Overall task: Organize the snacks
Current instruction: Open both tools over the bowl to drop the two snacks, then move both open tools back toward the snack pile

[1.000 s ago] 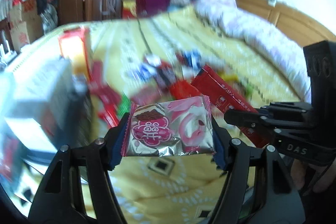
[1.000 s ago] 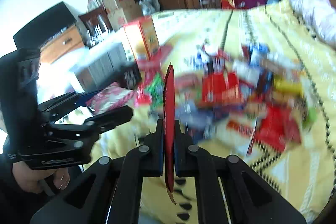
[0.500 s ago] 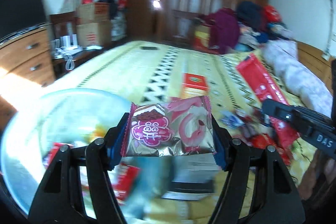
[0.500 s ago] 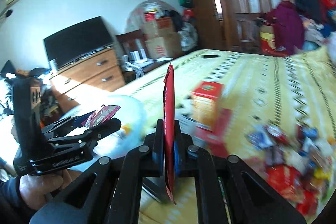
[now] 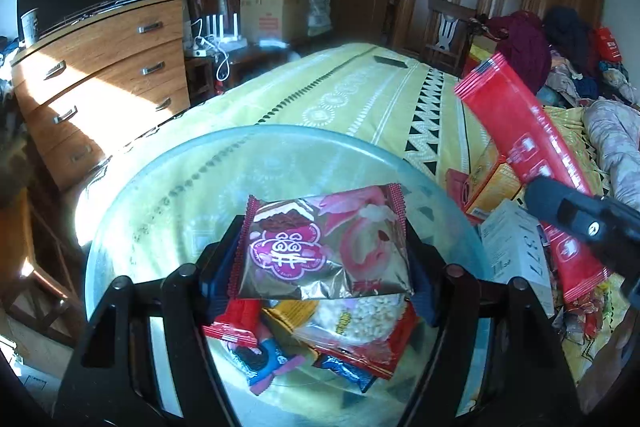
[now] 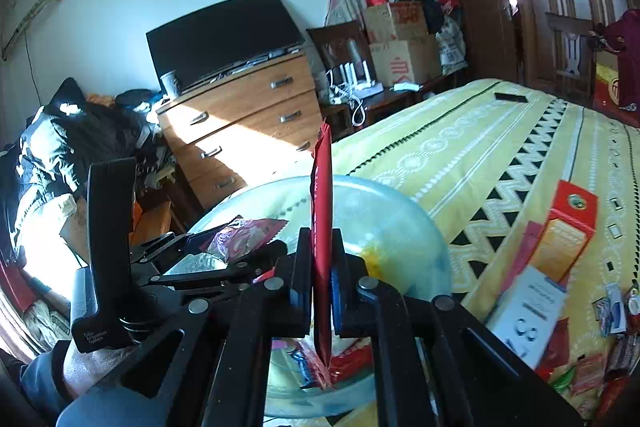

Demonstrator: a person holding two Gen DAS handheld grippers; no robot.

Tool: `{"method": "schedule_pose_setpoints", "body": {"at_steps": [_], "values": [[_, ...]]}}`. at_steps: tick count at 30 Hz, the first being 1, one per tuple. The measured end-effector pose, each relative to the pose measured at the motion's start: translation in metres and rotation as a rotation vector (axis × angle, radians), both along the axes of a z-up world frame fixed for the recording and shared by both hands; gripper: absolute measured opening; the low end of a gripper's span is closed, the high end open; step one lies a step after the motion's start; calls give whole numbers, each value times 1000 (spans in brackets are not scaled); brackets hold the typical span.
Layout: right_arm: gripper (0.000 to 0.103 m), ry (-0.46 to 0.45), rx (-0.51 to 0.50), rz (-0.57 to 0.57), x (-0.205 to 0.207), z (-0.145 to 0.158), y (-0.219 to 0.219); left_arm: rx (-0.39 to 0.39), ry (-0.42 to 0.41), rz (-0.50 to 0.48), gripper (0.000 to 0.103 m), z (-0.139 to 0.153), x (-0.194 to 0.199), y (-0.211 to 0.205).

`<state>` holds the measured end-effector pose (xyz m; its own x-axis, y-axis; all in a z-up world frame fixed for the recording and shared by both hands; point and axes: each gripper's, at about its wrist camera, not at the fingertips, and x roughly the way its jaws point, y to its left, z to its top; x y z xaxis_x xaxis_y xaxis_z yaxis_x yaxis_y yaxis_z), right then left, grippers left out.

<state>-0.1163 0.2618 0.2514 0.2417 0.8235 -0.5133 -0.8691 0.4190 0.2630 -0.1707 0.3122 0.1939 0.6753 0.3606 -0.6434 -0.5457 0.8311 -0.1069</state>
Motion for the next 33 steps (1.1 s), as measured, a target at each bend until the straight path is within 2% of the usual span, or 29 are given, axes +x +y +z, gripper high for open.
{"method": "schedule_pose_setpoints", "body": {"at_steps": [10,20,24,26,28,32,33], "values": [[9,61,-100,11,6,-36,28,-33,49,11,78,-4,-8,5],[14,79,-120,8,8,-40,29,-31,51,24,91,-1,-8,10],[37,86,-119,-4,8,-41,28,-26,66,37,92,-2,-8,11],[45,83,-125,-29,10,-41,25,-30,72,56,99,-3,-9,12],[58,91,-125,-54,13,-41,22,-36,80,74,100,-4,-10,14],[75,63,-115,-96,15,-33,11,-20,83,82,100,-2,-11,11],[82,57,-109,-97,14,-30,8,-13,84,78,100,-1,-10,8]]}}
